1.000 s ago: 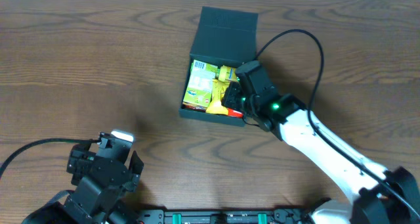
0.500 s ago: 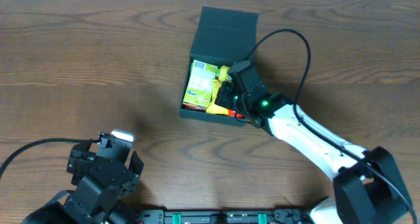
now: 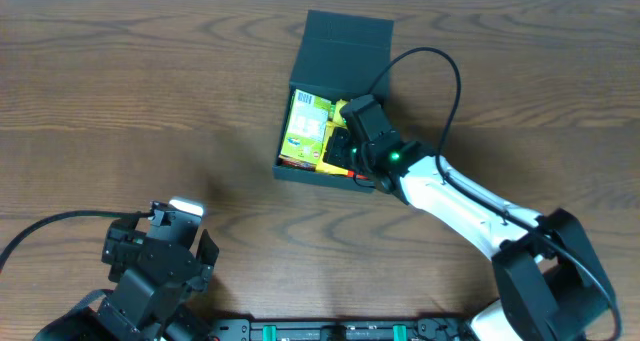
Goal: Pack container
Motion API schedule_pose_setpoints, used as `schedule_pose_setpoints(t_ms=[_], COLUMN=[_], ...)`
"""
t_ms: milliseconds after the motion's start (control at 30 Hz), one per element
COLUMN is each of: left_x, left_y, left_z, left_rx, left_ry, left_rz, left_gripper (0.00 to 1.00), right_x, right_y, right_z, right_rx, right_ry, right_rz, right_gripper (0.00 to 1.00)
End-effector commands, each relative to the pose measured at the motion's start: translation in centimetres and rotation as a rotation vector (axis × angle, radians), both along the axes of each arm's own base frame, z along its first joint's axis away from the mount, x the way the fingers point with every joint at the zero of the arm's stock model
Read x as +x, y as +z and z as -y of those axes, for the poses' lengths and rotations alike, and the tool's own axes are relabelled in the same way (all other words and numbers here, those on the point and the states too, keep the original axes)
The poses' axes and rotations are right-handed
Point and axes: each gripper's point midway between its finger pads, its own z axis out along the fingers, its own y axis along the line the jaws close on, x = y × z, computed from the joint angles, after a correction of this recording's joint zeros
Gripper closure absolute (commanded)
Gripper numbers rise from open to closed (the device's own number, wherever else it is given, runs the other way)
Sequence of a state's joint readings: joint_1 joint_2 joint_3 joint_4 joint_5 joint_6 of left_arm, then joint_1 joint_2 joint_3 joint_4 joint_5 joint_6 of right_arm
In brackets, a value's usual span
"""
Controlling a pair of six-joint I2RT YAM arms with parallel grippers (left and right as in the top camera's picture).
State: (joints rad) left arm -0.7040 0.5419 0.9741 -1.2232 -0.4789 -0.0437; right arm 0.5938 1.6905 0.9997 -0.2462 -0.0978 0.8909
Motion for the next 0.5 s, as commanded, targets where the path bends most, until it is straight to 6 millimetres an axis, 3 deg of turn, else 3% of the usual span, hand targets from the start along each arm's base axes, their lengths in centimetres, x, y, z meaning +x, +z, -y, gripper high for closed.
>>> schedule_pose_setpoints(t_ms=[0,467], left_x=[0.1,0.1], left_y=[0.6,0.6], left_z=[-0.3,-0.3], left_rx=[0.012,0.012], left_ry=[0.001,0.001], left_rz=[0.020,0.020], left_gripper=[0.05,0.05], right_x=[-0.2,-0.3], right_y=[-0.7,-1.6], right_z=[-0.4,1.5], right_rx=[-0.023,-0.134], right_ry=[0.017,0.001], right_rz=[-0.004,0.004], right_gripper=[0.99,0.99])
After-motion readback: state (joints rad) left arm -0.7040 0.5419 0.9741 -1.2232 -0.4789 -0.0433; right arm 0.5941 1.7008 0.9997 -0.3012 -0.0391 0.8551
